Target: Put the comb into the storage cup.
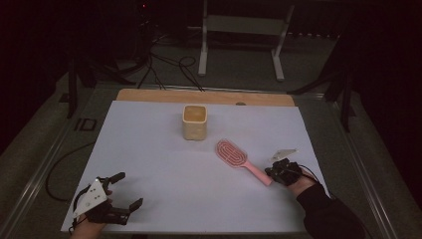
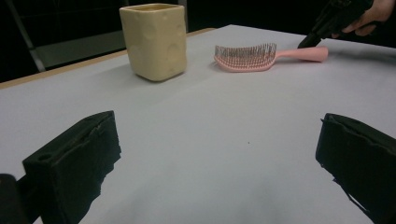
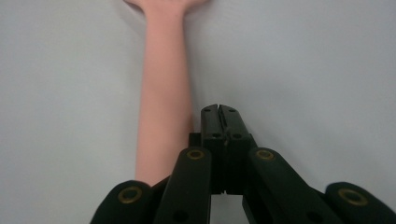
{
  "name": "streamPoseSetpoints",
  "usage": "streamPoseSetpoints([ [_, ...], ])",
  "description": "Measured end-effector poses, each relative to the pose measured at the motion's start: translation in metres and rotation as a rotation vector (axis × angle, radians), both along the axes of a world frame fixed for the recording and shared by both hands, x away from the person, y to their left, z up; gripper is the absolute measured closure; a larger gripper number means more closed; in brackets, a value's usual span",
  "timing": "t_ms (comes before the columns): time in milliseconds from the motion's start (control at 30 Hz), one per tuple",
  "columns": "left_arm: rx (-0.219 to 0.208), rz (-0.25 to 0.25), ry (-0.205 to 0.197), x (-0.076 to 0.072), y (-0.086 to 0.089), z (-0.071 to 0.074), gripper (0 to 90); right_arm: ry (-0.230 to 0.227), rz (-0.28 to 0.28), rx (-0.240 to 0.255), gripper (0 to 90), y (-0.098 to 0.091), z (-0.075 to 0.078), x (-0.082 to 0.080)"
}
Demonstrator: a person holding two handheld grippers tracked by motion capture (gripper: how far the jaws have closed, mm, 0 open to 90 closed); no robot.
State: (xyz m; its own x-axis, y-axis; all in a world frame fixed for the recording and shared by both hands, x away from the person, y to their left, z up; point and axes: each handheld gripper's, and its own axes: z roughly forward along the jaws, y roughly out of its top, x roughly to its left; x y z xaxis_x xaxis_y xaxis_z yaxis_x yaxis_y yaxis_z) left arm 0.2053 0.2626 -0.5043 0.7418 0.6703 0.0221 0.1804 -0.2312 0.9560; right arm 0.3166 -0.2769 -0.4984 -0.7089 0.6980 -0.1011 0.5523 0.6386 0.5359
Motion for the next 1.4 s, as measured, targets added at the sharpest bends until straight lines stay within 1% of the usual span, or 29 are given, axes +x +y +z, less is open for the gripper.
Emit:
streamPoseSetpoints([
  [233, 0.0, 0.0, -0.001, -0.001, 0.0, 0.0, 0.0, 0.006, 0.016, 0.015, 90.0, 0.006, 0.001, -0.009],
  [300, 0.0, -0.001, -0.003, -0.001, 0.0, 0.0, 0.0, 0.016, 0.022, 0.021, 90.0, 0.007, 0.001, -0.012],
  [333, 0.0, 0.0, -0.001, -0.001, 0.0, 0.0, 0.0, 0.011, 0.025, 0.022, 90.0, 0.008, 0.0, -0.013],
  [433, 0.001, -0.001, -0.004, -0.001, 0.0, 0.0, 0.0, 0.016, 0.034, 0.032, 90.0, 0.01, 0.0, -0.016],
  [700, 0.003, -0.001, -0.001, -0.001, 0.0, 0.0, 0.0, 0.017, 0.06, 0.036, 90.0, 0.015, 0.0, -0.022],
  [800, 0.003, -0.004, -0.005, -0.001, -0.001, 0.0, 0.0, 0.024, 0.067, 0.046, 90.0, 0.017, 0.0, -0.025],
  [1000, 0.002, -0.005, -0.005, -0.001, -0.001, 0.001, 0.0, 0.036, 0.082, 0.046, 90.0, 0.02, -0.002, -0.028],
  [1100, 0.002, -0.005, -0.004, -0.001, -0.001, 0.0, 0.0, 0.036, 0.076, 0.046, 90.0, 0.02, -0.002, -0.027],
  [1133, 0.003, -0.005, -0.004, -0.001, -0.001, 0.0, 0.0, 0.031, 0.072, 0.038, 90.0, 0.02, -0.002, -0.027],
  [1200, 0.002, -0.005, 0.001, 0.0, -0.001, 0.0, 0.0, 0.026, 0.069, 0.042, 90.0, 0.018, 0.0, -0.026],
  [1300, 0.001, -0.006, -0.002, -0.001, 0.0, 0.0, 0.0, 0.011, 0.046, 0.048, 90.0, 0.014, 0.006, -0.025],
  [1333, 0.0, -0.005, -0.001, -0.001, 0.0, 0.0, 0.0, 0.002, 0.04, 0.043, 90.0, 0.013, 0.008, -0.025],
  [1400, -0.001, -0.004, 0.004, 0.0, 0.0, 0.0, 0.0, -0.005, 0.029, 0.05, 90.0, 0.011, 0.014, -0.025],
])
